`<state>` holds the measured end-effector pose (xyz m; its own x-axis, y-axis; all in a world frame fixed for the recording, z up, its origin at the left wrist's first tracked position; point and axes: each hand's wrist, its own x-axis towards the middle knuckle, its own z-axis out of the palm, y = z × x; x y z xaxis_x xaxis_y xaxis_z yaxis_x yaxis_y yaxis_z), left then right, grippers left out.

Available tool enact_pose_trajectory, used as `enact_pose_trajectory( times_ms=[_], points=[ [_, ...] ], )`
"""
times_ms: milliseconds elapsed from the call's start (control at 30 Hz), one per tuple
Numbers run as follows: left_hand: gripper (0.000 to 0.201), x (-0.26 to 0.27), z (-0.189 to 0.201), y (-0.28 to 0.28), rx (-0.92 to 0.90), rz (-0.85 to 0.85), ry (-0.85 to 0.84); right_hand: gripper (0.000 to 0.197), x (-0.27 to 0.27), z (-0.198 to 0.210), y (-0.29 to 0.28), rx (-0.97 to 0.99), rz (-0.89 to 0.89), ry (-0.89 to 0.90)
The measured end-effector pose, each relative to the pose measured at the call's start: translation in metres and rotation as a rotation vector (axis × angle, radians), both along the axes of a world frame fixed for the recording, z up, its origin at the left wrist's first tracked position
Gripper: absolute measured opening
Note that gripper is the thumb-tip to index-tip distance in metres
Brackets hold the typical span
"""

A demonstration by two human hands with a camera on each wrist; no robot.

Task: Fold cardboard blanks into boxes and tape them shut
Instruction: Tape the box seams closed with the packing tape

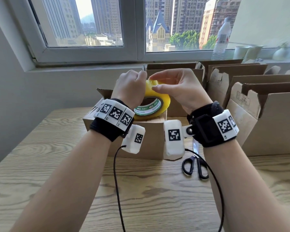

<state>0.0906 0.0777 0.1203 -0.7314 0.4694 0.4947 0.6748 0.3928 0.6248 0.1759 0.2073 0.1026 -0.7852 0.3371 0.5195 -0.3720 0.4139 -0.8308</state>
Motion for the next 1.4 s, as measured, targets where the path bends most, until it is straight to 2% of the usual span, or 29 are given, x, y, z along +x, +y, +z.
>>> enact_pose_trajectory(
  times_ms=[300,400,467,533,600,800,867,1000,1067,1267,1400],
  points=[
    [0.029,-0.003,0.000,0.001,-0.025,0.036,0.020,0.023,-0.004,-0.002,-0.007,-0.044,-0.091,0.041],
    [0.027,-0.002,0.002,0.000,-0.050,0.025,0.055,0.011,-0.011,-0.006,-0.012,-0.054,-0.164,0.066],
    [0.034,0.000,0.001,0.002,-0.088,0.011,0.093,0.002,-0.015,-0.008,-0.016,-0.062,-0.214,0.084],
    [0.032,0.002,0.000,0.000,-0.112,0.026,0.116,0.005,-0.018,-0.009,-0.019,-0.087,-0.265,0.092],
    [0.015,0.000,-0.004,0.001,-0.116,0.042,0.121,0.008,-0.018,-0.009,-0.022,-0.122,-0.275,0.093],
    [0.012,0.002,-0.006,-0.003,-0.141,0.022,0.200,0.018,-0.010,-0.009,-0.026,-0.186,-0.208,0.106],
    [0.014,0.002,-0.005,-0.002,-0.130,0.015,0.215,0.021,-0.008,-0.008,-0.021,-0.138,-0.174,0.109],
    [0.046,0.000,0.001,-0.005,0.074,-0.057,0.027,0.021,-0.003,-0.006,-0.008,0.120,-0.127,0.122],
    [0.053,-0.003,0.003,-0.005,0.127,-0.100,-0.005,0.021,-0.001,-0.001,-0.005,0.201,-0.103,0.115],
    [0.043,-0.019,0.012,-0.005,0.302,-0.252,-0.095,0.015,0.003,0.018,-0.011,0.365,-0.203,0.132],
    [0.040,-0.031,0.020,-0.005,0.398,-0.438,-0.079,0.024,0.007,0.027,-0.017,0.242,-0.084,0.092]
  ],
)
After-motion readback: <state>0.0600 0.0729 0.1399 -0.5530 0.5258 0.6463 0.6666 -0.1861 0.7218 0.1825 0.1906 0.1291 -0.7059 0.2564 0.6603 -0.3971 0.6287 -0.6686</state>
